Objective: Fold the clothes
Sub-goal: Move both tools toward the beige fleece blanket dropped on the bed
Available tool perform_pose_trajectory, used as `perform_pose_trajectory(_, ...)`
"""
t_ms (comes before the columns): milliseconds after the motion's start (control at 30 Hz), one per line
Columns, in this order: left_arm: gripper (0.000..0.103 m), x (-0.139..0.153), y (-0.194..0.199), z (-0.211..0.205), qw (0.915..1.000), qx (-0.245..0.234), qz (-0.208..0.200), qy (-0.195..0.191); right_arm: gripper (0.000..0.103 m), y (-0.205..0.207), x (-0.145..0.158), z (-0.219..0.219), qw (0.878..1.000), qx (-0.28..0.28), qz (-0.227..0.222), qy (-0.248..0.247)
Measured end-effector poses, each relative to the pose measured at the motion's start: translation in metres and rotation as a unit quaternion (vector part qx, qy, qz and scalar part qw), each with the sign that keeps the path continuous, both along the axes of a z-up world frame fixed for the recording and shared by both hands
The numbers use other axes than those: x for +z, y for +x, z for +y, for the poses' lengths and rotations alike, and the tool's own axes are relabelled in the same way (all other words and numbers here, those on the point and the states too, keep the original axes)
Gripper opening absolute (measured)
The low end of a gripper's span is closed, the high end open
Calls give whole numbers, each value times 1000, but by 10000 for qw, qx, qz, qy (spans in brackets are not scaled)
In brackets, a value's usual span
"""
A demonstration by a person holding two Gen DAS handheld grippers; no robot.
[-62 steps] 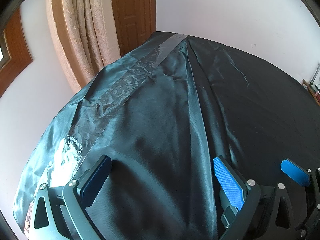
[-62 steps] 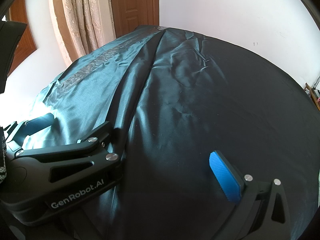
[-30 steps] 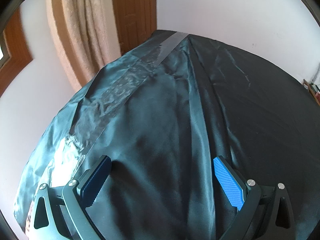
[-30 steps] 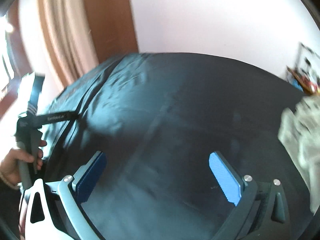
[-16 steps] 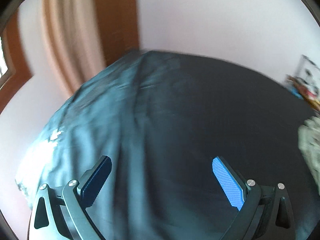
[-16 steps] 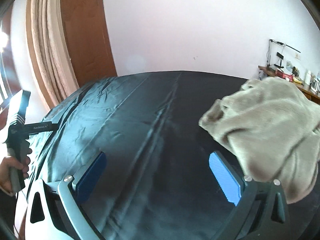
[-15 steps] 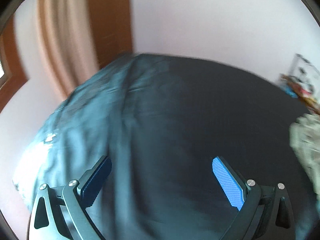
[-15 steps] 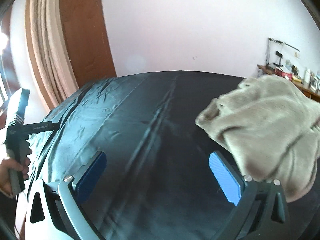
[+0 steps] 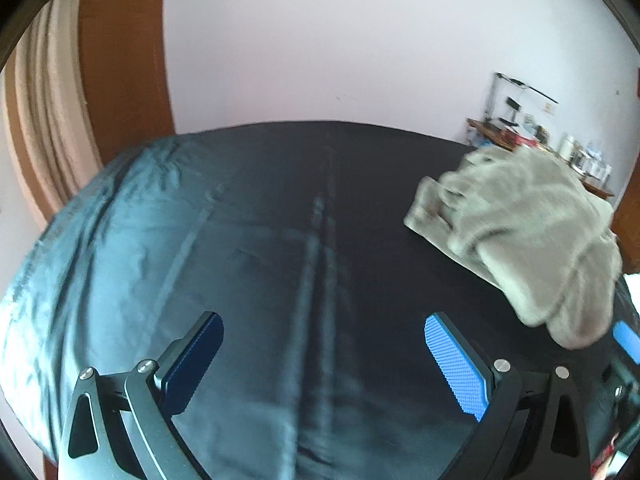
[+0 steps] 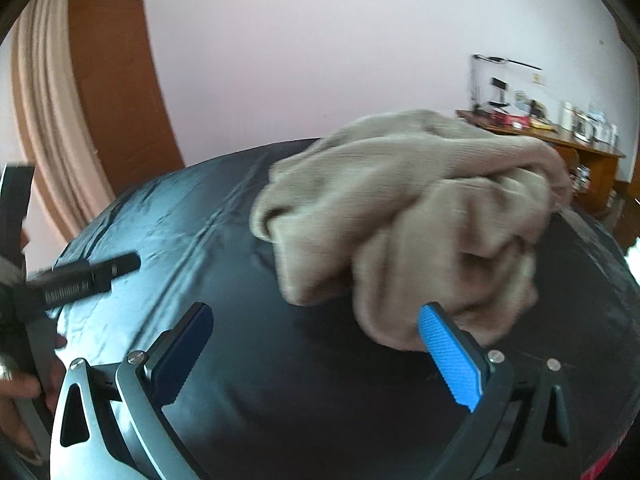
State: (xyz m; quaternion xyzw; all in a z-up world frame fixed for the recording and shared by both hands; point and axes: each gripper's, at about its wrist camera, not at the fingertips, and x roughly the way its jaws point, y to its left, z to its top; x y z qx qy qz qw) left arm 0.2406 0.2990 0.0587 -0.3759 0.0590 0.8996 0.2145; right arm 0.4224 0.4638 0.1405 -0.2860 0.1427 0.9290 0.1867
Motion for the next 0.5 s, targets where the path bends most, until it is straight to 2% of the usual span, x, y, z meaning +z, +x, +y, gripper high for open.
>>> perform_pose_trajectory(133,103,-8,8,10,9999,-83,-114,-74,103,16,-1,13,9999,-151,57,-50)
perform_pose_trajectory(300,103,-7,4,11,9998,-66,-196,10,103,20,-9,29,9988,-88,165,-447)
perform_pose_trajectory(500,103,-6,-8,33,9995,-147,-66,-258,103,22,-8,43,9983,-20,344,-473)
